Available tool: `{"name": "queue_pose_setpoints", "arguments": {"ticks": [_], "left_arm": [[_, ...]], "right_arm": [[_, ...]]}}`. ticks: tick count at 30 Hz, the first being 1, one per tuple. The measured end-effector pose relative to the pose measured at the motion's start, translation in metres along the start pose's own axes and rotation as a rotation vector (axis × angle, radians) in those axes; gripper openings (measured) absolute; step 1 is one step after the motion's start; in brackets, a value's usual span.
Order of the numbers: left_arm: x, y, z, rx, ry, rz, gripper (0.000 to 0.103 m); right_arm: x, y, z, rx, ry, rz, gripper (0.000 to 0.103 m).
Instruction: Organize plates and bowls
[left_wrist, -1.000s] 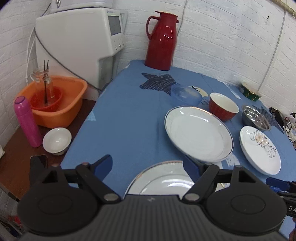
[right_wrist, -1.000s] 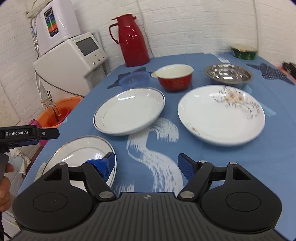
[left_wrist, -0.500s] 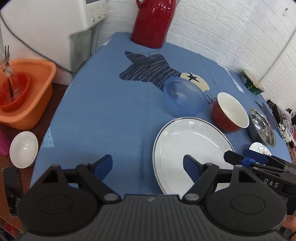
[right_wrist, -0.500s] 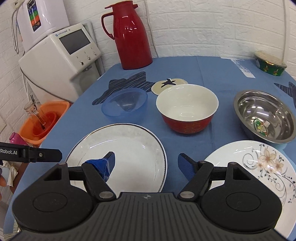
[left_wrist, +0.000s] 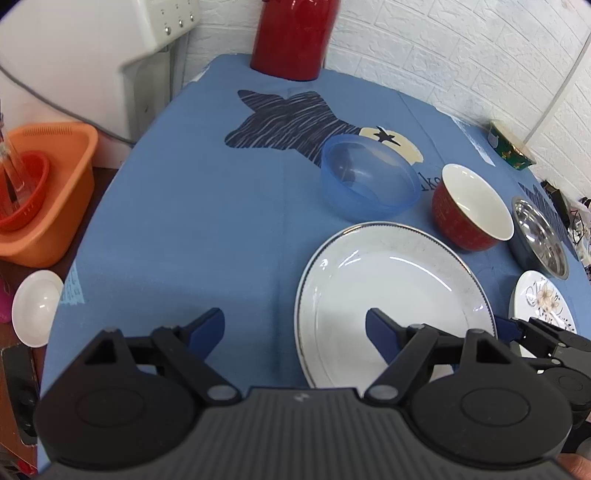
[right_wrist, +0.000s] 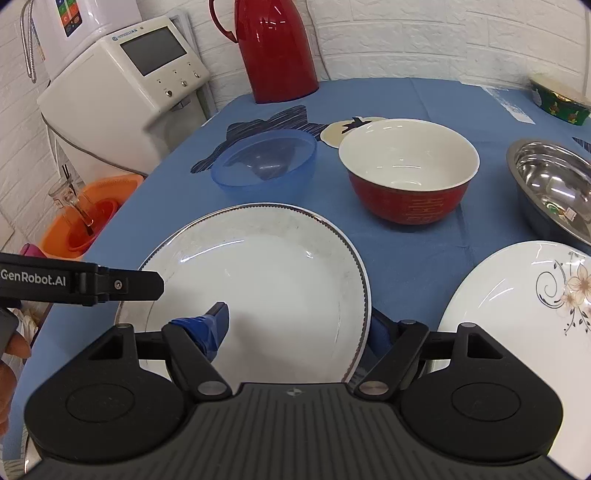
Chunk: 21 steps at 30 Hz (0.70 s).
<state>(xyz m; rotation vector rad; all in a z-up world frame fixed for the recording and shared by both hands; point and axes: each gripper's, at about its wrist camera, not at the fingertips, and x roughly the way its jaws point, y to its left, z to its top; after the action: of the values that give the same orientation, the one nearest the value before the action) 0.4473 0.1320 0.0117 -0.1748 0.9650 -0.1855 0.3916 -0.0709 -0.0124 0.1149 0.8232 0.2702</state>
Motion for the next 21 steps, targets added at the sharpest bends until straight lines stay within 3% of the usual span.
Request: {"name": "queue_pose_setpoints", "arguments": {"ticks": [5, 10, 19, 21], "left_arm": [[0.009, -0.002, -0.003, 0.005, 0.019, -0.014, 0.079], [0.016, -0.002, -0.008, 0.013, 0.028, -0.016, 0.079], [0.017, -0.011, -0.015, 0.089, -0.004, 0.023, 0.078], [0.017, -0.016, -0.018, 0.115, -0.017, 0.046, 0.07]], "right_arm": [[0.005, 0.016, -0.009, -0.156, -0.03, -0.07, 0.066], [0.004, 0.01, -0.018, -0.158, -0.098, -0.055, 0.068], [-0.002, 0.021, -0.029, -0.144, -0.115, -0.076, 0.071], [-0.003, 0.022, -0.033, -0.15, -0.133, -0.075, 0.071]]}}
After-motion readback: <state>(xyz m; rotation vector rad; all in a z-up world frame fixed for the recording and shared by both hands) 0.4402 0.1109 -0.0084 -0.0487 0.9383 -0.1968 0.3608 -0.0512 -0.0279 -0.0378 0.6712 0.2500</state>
